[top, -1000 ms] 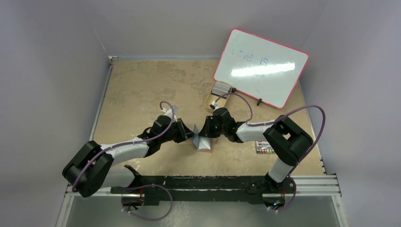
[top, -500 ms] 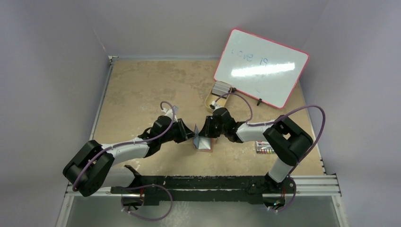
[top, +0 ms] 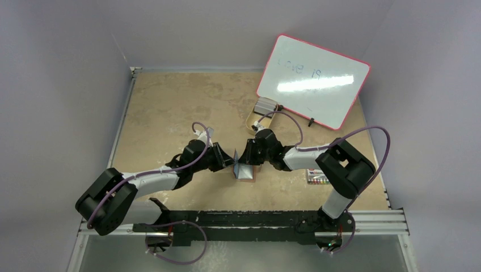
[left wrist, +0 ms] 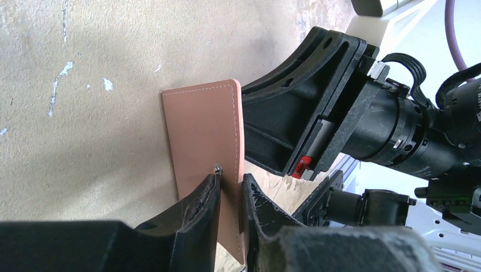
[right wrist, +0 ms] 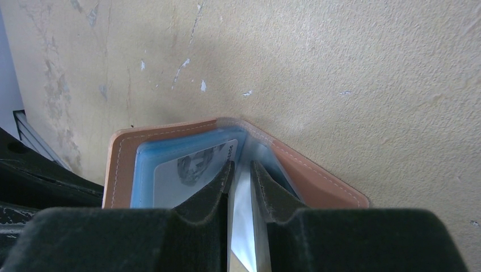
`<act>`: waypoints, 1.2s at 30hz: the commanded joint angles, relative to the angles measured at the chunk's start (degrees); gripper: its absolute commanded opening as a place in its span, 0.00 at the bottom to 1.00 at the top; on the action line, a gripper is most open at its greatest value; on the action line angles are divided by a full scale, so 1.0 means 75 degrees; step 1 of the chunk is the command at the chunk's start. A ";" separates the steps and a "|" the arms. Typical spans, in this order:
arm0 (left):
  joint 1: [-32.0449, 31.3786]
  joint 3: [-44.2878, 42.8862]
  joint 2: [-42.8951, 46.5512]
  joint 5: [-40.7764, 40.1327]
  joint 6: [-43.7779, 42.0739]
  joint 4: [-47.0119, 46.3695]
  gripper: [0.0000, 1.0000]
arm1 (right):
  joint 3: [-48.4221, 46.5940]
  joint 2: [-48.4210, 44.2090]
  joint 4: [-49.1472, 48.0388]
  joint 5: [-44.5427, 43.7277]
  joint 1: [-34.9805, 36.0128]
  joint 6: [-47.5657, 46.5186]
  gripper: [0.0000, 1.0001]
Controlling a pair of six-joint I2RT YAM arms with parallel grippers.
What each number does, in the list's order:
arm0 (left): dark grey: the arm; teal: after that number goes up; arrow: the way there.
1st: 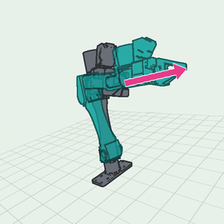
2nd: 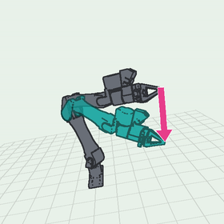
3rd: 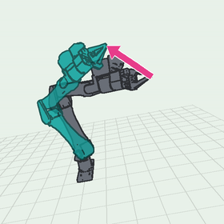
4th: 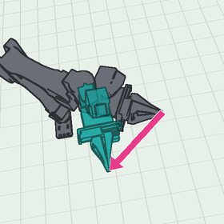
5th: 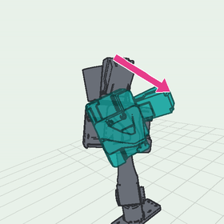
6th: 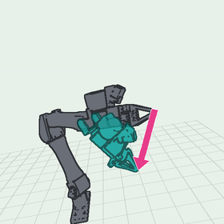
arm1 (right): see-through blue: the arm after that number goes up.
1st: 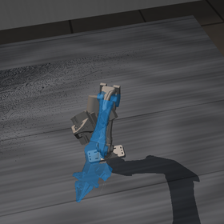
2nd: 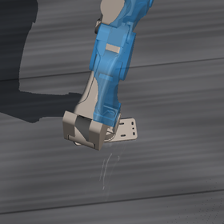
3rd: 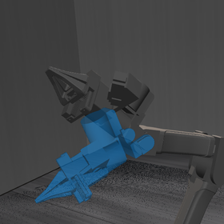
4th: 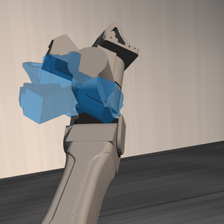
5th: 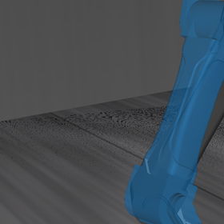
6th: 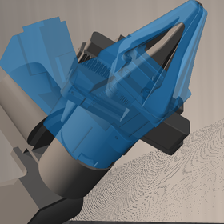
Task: Put the credit cards into the card holder
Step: Insert the credit card into the card holder.
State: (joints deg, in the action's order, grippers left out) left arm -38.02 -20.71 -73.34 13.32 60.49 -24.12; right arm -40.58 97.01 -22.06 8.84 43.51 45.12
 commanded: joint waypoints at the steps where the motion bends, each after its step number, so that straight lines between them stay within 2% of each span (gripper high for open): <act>1: -0.0087 0.0050 0.0101 0.0166 0.0113 -0.0683 0.18 | 0.0085 -0.0027 0.0134 -0.0054 0.0047 -0.0123 0.19; 3: -0.0093 0.0061 0.0125 0.0169 0.0121 -0.0719 0.17 | 0.0084 -0.0021 0.0119 -0.0042 0.0047 -0.0118 0.19; 6: -0.0109 0.0074 0.0100 0.0163 0.0102 -0.0719 0.02 | 0.0100 -0.0058 0.0137 -0.0058 0.0044 -0.0116 0.19; 7: -0.0110 0.0085 0.0099 0.0142 0.0103 -0.0714 0.00 | 0.0119 -0.0077 0.0124 -0.0070 0.0046 -0.0112 0.19; 13: -0.0122 0.0169 0.0004 0.0204 0.0155 -0.0960 0.00 | 0.0139 -0.0051 0.0082 -0.0044 0.0047 -0.0110 0.20; 17: -0.0132 0.0206 -0.0040 0.0303 0.0235 -0.1260 0.07 | 0.0153 -0.0021 0.0019 -0.0019 0.0047 -0.0068 0.19; 23: -0.0139 0.0257 -0.0187 0.0337 0.0317 -0.1496 0.07 | 0.0172 -0.0001 -0.0009 -0.0001 0.0059 -0.0053 0.19; 27: -0.0145 0.0320 -0.0238 0.0403 0.0413 -0.1808 0.11 | 0.0194 -0.0018 -0.0035 0.0005 0.0079 -0.0033 0.20; 31: -0.0156 0.0280 -0.0346 0.0391 0.0418 -0.1845 0.00 | 0.0217 -0.0031 -0.0046 -0.0007 0.0082 -0.0028 0.20; 36: -0.0157 0.0146 -0.0415 0.0182 0.0307 -0.1262 0.00 | 0.0177 -0.0238 0.0183 -0.0097 0.0084 -0.0033 0.21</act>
State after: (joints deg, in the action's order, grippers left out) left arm -38.46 -18.46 -76.25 14.76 62.48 -32.60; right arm -39.94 96.97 -23.29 8.80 43.51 45.36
